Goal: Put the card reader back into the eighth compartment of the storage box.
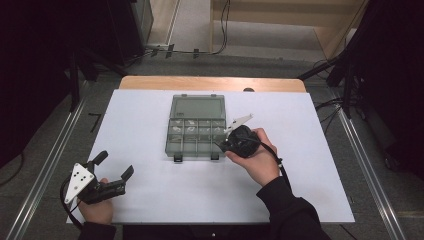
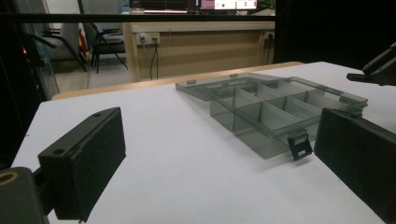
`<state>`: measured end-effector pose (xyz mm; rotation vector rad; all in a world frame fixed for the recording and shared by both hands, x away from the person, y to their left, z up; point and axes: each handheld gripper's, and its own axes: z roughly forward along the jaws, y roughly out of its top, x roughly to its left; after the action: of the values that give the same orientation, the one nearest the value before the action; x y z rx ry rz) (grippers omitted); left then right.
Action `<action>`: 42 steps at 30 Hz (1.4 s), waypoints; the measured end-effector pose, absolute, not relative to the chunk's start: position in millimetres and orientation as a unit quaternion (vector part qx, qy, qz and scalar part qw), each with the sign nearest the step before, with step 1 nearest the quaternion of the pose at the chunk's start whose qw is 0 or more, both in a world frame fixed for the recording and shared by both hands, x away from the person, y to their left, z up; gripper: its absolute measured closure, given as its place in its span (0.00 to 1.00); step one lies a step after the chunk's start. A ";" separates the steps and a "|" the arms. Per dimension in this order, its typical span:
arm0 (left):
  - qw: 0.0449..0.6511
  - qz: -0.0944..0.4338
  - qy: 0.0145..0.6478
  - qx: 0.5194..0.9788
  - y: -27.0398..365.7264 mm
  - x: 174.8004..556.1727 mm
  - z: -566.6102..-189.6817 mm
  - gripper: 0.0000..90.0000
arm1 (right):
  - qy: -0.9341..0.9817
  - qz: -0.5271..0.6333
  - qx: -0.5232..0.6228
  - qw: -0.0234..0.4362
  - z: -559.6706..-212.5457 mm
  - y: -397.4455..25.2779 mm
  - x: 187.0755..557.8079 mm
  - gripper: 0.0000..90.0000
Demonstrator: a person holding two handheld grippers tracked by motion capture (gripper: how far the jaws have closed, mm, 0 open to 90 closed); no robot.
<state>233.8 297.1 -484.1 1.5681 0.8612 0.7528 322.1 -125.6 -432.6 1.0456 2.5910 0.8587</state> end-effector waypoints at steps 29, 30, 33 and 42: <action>0.565 0.320 0.366 0.666 297.3 233.9 -484.1 0.03 | 0.849 0.308 0.415 0.110 -441.6 -119.7 348.0 0.36; 0.566 0.320 0.366 0.666 297.4 233.9 -484.1 0.03 | 0.848 0.315 0.413 0.109 -441.5 -120.8 347.7 0.30; 0.566 0.320 0.366 0.666 297.4 234.0 -484.1 0.03 | 0.837 0.339 0.417 0.100 -440.4 -126.4 345.7 0.13; 0.564 0.320 0.366 0.667 297.0 233.9 -484.1 0.03 | 0.828 0.388 0.392 0.103 -438.3 -138.8 332.5 0.00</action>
<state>233.9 297.0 -484.1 1.5686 0.8621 0.7535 332.5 -138.8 -438.3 1.1578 2.4438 1.1440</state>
